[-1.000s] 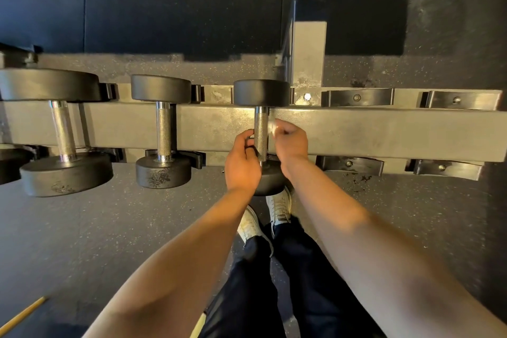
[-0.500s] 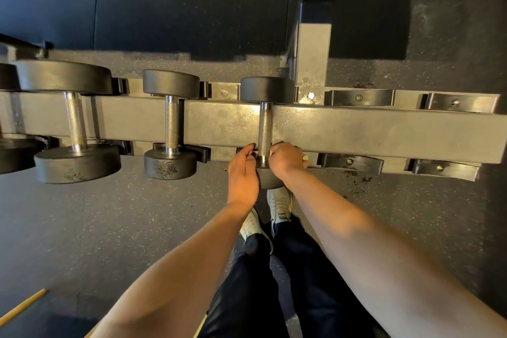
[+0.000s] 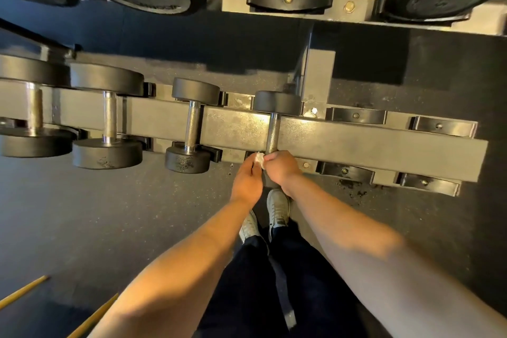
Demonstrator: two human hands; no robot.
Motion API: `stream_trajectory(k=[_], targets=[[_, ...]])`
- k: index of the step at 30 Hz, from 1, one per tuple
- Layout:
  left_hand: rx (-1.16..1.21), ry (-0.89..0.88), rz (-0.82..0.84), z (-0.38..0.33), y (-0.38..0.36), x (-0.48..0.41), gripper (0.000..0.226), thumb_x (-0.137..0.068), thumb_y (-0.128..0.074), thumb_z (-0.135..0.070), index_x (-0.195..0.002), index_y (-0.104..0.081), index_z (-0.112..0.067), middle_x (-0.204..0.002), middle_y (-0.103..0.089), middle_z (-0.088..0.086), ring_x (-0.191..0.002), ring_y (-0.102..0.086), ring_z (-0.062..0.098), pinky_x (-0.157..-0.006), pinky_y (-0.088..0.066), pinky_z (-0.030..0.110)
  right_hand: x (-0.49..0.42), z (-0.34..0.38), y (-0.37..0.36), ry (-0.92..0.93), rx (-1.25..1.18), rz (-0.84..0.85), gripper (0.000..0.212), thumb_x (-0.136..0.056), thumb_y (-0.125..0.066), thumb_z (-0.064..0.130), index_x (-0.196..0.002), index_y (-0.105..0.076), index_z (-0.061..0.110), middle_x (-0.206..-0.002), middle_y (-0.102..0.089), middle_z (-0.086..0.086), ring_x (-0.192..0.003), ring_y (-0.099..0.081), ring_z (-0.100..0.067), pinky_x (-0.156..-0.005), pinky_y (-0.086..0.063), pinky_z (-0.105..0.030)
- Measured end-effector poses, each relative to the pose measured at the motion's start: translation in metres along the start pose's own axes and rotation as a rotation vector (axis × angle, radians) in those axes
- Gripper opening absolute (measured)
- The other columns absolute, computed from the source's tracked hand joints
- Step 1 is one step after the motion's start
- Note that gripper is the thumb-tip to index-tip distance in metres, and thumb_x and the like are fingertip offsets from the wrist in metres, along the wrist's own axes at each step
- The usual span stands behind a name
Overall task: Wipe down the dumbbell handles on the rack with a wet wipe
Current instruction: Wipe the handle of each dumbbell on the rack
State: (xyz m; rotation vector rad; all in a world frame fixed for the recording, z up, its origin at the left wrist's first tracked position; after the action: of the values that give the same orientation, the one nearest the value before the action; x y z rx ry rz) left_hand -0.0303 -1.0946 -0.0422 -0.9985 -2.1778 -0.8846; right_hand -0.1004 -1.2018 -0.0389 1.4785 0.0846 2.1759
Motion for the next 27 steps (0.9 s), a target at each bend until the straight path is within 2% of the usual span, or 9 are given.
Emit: stream_trajectory(k=[3, 7, 9, 12, 16, 19, 23, 25, 27], targets=[[-0.03, -0.055, 0.007, -0.022, 0.021, 0.016, 0.044, -0.108, -0.041, -0.02, -0.152, -0.04, -0.026, -0.14, -0.056, 0.005, -0.125, -0.053, 0.023, -0.1, -0.041, 0.03, 0.029, 0.02, 0.002, 0.073, -0.195, 0.03, 0.024, -0.099, -0.053, 0.009, -0.113, -0.072, 0.012, -0.104, -0.066, -0.004, -0.099, -0.061, -0.021, -0.076, -0.049, -0.027], [-0.005, -0.183, -0.048, -0.072, 0.056, 0.045, 0.039, -0.106, -0.048, -0.014, -0.145, -0.048, -0.015, -0.133, -0.05, 0.003, -0.114, -0.051, 0.013, -0.098, -0.04, 0.022, 0.074, 0.046, 0.022, 0.097, -0.294, 0.016, 0.032, -0.101, -0.049, 0.007, -0.128, -0.065, 0.011, -0.118, -0.062, -0.005, -0.105, -0.054, -0.016, -0.09, -0.044, -0.028], [-0.008, -0.217, -0.078, -0.093, 0.071, 0.056, 0.037, -0.105, -0.051, -0.013, -0.141, -0.053, -0.013, -0.133, -0.052, 0.005, -0.111, -0.052, 0.013, -0.097, -0.041, 0.016, 0.092, 0.058, 0.032, 0.098, -0.36, 0.012, 0.032, -0.101, -0.051, 0.007, -0.13, -0.064, 0.013, -0.116, -0.061, -0.002, -0.103, -0.053, -0.014, -0.087, -0.041, -0.023], [-0.065, -0.294, -0.162, -0.126, 0.099, 0.075, 0.037, -0.103, -0.055, -0.013, -0.139, -0.054, -0.01, -0.134, -0.05, 0.007, -0.111, -0.047, 0.009, -0.085, -0.031, -0.004, 0.12, 0.088, 0.041, 0.146, -0.418, 0.026, 0.029, -0.097, -0.056, 0.006, -0.123, -0.067, 0.014, -0.112, -0.066, -0.003, -0.098, -0.058, -0.015, -0.076, -0.044, -0.02], [-0.042, -0.34, -0.23, -0.165, 0.13, 0.102, 0.038, -0.102, -0.055, -0.013, -0.14, -0.053, -0.011, -0.131, -0.049, 0.007, -0.112, -0.048, 0.012, -0.096, -0.033, 0.011, 0.152, 0.136, 0.049, 0.246, -0.422, 0.029, 0.018, -0.094, -0.06, 0.009, -0.094, -0.07, 0.025, -0.091, -0.068, 0.001, -0.084, -0.059, -0.014, -0.064, -0.042, -0.022], [0.06, -0.339, -0.224, -0.185, 0.148, 0.11, 0.039, -0.104, -0.051, -0.018, -0.143, -0.048, -0.021, -0.127, -0.058, 0.006, -0.107, -0.059, 0.019, -0.097, -0.049, 0.034, 0.173, 0.169, 0.054, 0.309, -0.426, 0.036, 0.013, -0.093, -0.065, 0.016, -0.103, -0.068, 0.022, -0.095, -0.068, 0.0, -0.088, -0.059, -0.015, -0.065, -0.039, -0.024], [0.126, -0.381, -0.241, -0.212, 0.175, 0.113, 0.035, -0.105, -0.05, -0.019, -0.138, -0.044, -0.029, -0.103, -0.067, 0.004, -0.085, -0.063, 0.015, -0.077, -0.053, 0.031, 0.186, 0.207, 0.059, 0.367, -0.427, 0.005, 0.019, -0.096, -0.059, 0.013, -0.113, -0.065, 0.018, -0.102, -0.068, -0.004, -0.086, -0.059, -0.015, -0.066, -0.041, -0.024], [0.143, -0.378, -0.229, -0.222, 0.189, 0.108, 0.03, -0.104, -0.051, -0.024, -0.133, -0.046, -0.032, -0.099, -0.067, 0.006, -0.08, -0.063, 0.016, -0.072, -0.052, 0.034, 0.191, 0.225, 0.061, 0.394, -0.435, -0.009, 0.013, -0.097, -0.057, 0.015, -0.107, -0.063, 0.021, -0.099, -0.066, 0.0, -0.089, -0.06, -0.014, -0.076, -0.047, -0.027], [0.164, -0.386, -0.174, -0.232, 0.2, 0.1, 0.025, -0.104, -0.053, -0.03, -0.128, -0.049, -0.033, -0.099, -0.066, 0.003, -0.083, -0.062, 0.014, -0.07, -0.05, 0.027, 0.192, 0.244, 0.059, 0.438, -0.417, -0.022, 0.005, -0.098, -0.059, 0.023, -0.098, -0.063, 0.026, -0.099, -0.065, 0.001, -0.096, -0.061, -0.016, -0.086, -0.051, -0.033]])
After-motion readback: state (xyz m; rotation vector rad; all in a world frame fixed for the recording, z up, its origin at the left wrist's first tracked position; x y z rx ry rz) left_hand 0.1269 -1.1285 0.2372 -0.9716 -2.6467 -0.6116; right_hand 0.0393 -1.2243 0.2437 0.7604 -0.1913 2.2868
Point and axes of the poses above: each hand's wrist, its own x-axis away from the middle knuckle, its own y-axis out of the back of the hand, z = x × y, the point moved 10 cm from there along -x, towards the middle knuckle
